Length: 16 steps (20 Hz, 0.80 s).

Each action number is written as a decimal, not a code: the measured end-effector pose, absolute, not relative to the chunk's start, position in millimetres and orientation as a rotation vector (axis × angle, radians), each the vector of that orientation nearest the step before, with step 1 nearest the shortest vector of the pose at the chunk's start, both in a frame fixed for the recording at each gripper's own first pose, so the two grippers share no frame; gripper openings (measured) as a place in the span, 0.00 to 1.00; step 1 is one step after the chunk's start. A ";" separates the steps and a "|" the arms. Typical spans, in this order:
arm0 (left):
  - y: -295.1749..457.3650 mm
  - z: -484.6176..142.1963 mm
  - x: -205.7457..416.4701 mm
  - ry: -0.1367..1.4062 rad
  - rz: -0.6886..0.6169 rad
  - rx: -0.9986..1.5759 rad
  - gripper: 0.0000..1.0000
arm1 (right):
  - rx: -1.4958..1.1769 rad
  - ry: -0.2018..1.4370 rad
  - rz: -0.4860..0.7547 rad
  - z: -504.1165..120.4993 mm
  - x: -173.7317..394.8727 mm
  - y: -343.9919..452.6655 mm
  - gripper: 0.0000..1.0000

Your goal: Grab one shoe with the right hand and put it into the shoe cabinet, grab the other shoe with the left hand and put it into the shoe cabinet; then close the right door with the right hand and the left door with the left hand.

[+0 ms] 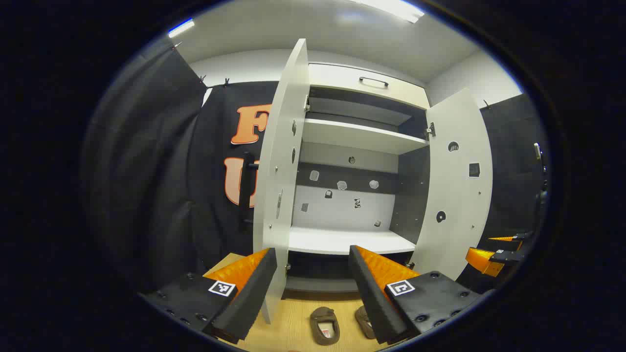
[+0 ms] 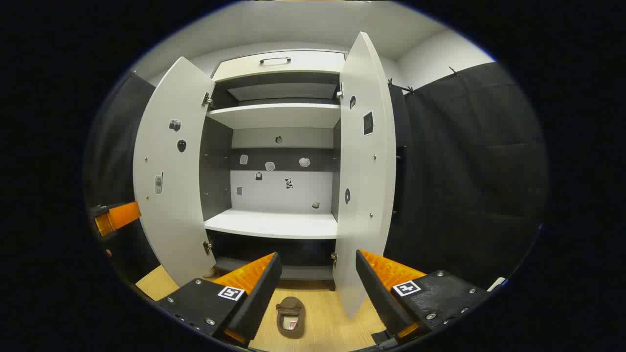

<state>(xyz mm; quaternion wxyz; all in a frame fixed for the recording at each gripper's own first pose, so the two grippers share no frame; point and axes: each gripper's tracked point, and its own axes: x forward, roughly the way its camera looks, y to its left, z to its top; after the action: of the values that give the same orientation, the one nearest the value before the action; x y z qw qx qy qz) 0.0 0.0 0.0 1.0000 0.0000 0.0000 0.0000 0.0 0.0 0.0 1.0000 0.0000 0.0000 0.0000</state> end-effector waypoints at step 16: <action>-23.1 26.3 14.3 -0.047 -0.020 0.011 0.96 | 0.025 -0.021 0.038 18.1 5.7 -3.9 0.94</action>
<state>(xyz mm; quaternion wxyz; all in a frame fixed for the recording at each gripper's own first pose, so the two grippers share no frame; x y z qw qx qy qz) 14.3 -23.1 26.3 0.9997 0.0053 -0.0234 -0.0101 5.7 -3.9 18.1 0.9997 0.0123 -0.0107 0.0190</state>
